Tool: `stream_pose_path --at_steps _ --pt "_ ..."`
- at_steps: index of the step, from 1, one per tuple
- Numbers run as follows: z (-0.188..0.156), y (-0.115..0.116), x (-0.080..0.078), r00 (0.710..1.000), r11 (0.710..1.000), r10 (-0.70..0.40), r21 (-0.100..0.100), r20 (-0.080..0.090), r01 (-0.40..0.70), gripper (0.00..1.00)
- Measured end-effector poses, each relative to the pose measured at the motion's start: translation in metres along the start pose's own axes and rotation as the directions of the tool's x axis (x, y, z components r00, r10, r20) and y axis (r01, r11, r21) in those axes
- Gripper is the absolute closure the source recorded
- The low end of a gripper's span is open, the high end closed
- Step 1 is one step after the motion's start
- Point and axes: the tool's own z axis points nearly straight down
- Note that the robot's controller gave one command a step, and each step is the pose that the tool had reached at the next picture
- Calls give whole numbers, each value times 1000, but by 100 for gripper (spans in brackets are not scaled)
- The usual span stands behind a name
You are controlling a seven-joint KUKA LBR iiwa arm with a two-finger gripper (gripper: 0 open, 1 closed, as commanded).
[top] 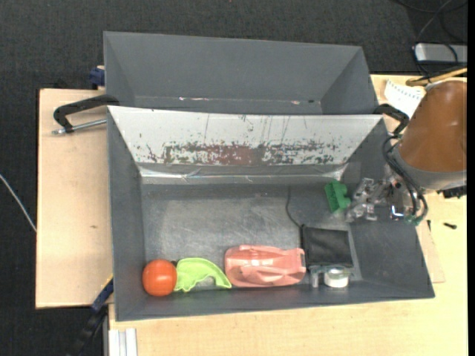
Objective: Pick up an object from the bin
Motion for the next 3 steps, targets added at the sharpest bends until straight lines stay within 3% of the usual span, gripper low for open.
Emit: stream_pose_path --at_steps 1,2,3 --pt "3 2 6 1000 1000 10 -2 -3 -10 100" --pt "-23 4 3 999 999 53 -1 4 -53 0" --pt "-22 4 4 999 999 53 -1 1 -53 0"
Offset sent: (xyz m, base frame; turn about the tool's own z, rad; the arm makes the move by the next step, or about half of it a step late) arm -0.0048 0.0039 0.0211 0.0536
